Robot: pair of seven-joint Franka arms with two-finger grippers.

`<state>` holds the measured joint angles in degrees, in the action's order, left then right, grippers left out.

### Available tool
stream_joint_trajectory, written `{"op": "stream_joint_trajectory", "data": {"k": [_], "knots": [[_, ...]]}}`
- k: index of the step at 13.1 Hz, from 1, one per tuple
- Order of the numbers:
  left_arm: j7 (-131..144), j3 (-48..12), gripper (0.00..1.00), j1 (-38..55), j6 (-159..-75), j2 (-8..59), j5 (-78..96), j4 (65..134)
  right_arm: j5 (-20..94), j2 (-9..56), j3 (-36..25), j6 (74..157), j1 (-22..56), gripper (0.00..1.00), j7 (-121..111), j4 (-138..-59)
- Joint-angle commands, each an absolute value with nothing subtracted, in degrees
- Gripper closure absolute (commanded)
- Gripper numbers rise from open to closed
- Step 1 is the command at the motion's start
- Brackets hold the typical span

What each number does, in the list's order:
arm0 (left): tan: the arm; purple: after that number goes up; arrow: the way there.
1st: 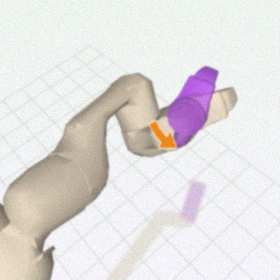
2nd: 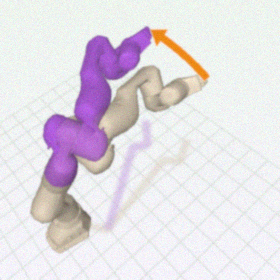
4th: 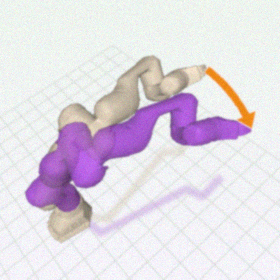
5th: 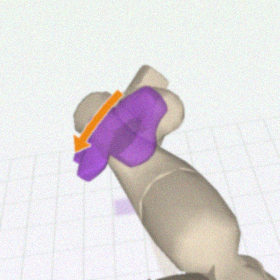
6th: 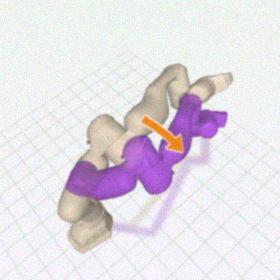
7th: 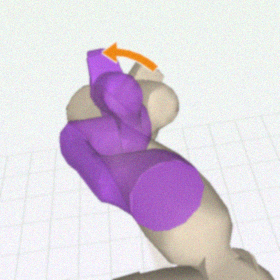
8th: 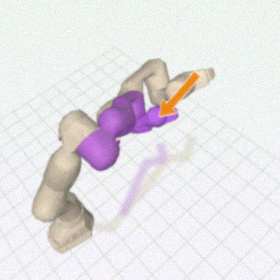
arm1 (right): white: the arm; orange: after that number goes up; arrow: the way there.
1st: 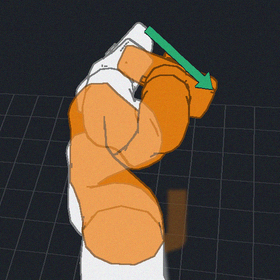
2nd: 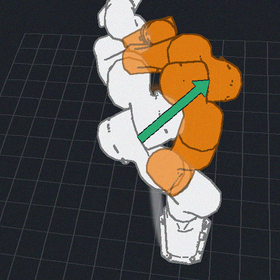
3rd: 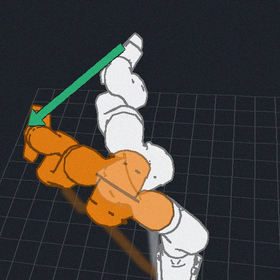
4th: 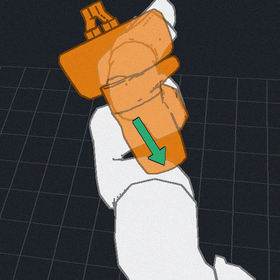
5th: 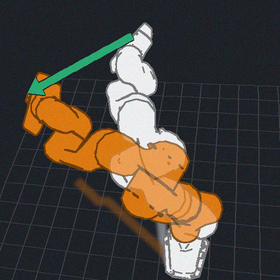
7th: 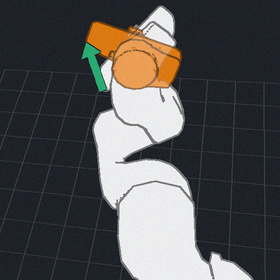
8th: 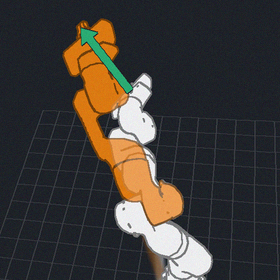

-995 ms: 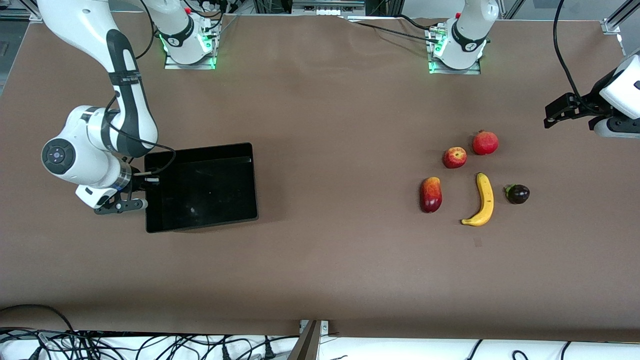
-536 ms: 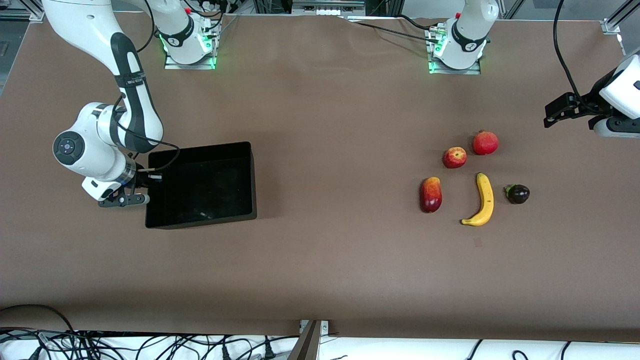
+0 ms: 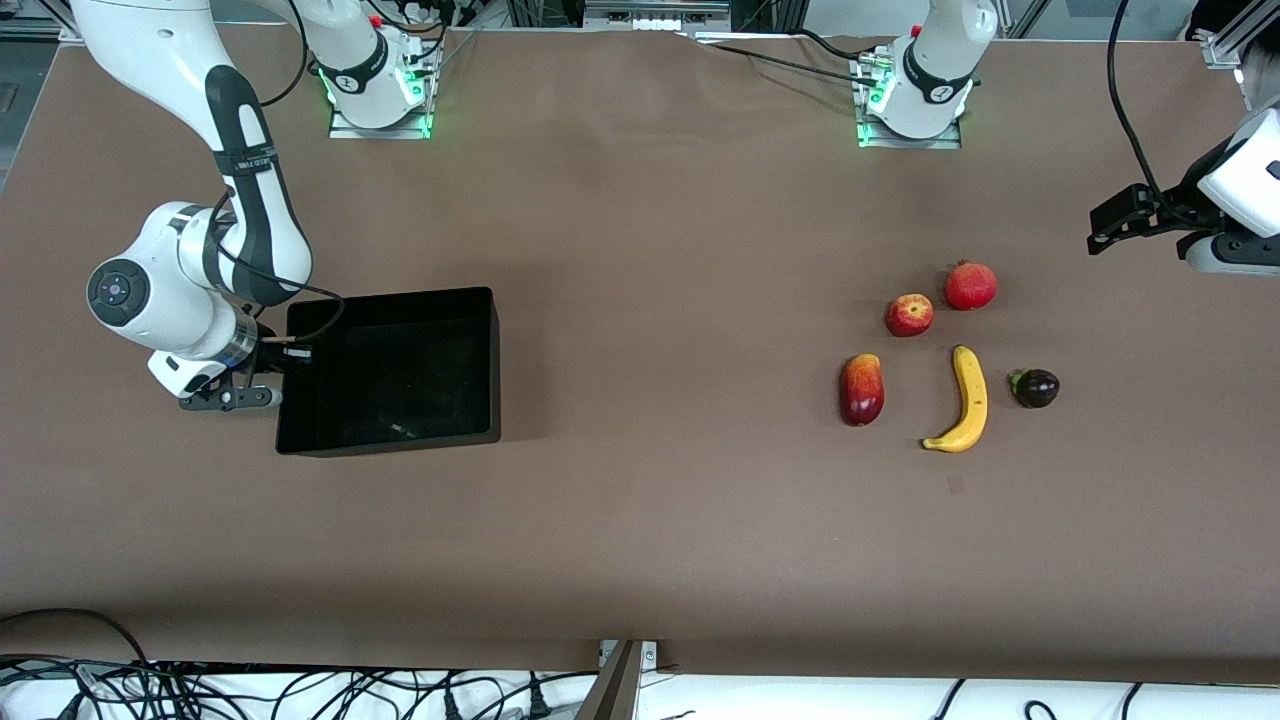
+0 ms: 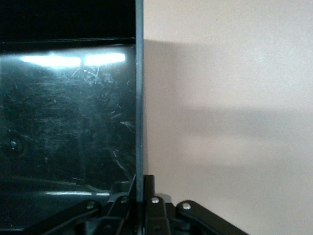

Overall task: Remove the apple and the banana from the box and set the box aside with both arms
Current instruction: 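Open the right gripper to release the box rim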

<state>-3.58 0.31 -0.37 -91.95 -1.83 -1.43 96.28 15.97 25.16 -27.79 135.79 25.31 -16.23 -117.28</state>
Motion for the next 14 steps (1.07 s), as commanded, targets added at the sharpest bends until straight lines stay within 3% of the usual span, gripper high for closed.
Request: {"op": "stream_joint_trajectory", "data": {"k": [1, 2, 3, 4, 5, 7, 11, 14], "knots": [[-4.75, 0.35, 0.0, -0.26, -90.88, -2.37, -0.79, 95.71, 16.44, 24.87, -27.51, 137.63, 24.96, 1.0, -14.94, -117.51], [-4.66, 0.44, 0.0, -0.26, -90.88, -2.37, -0.88, 95.71, 16.52, 25.48, -27.42, 138.16, 24.79, 1.0, -15.03, -117.6], [-4.66, 0.35, 0.0, -0.26, -90.88, -2.46, -0.88, 95.71, 16.52, 25.84, -27.42, 138.25, 24.7, 0.91, -15.03, -117.6], [-4.66, 0.35, 0.0, -0.26, -90.88, -2.37, -0.88, 95.71, 17.13, 25.93, -27.42, 138.25, 24.78, 0.42, -14.86, -117.51], [-4.57, 0.35, 0.0, -0.26, -90.88, -2.46, -0.88, 95.71, 17.92, 25.75, -27.25, 138.08, 24.87, 0.0, -14.85, -117.25], [-4.66, 0.35, 0.0, -0.26, -90.79, -2.37, -0.79, 95.71, 18.02, 24.44, -27.16, 136.16, 25.49, 0.0, -14.16, -114.01], [-4.57, 0.35, 0.0, -0.26, -90.79, -2.37, -0.79, 95.71, 17.05, 21.01, -27.6, 118.07, 26.46, 0.0, -13.45, -101.72], [-4.4, 0.0, 0.0, -0.18, -90.7, -2.37, -0.79, 95.71, 17.14, 22.49, -28.12, 116.89, 25.67, 0.0, -13.71, -96.43]]}}
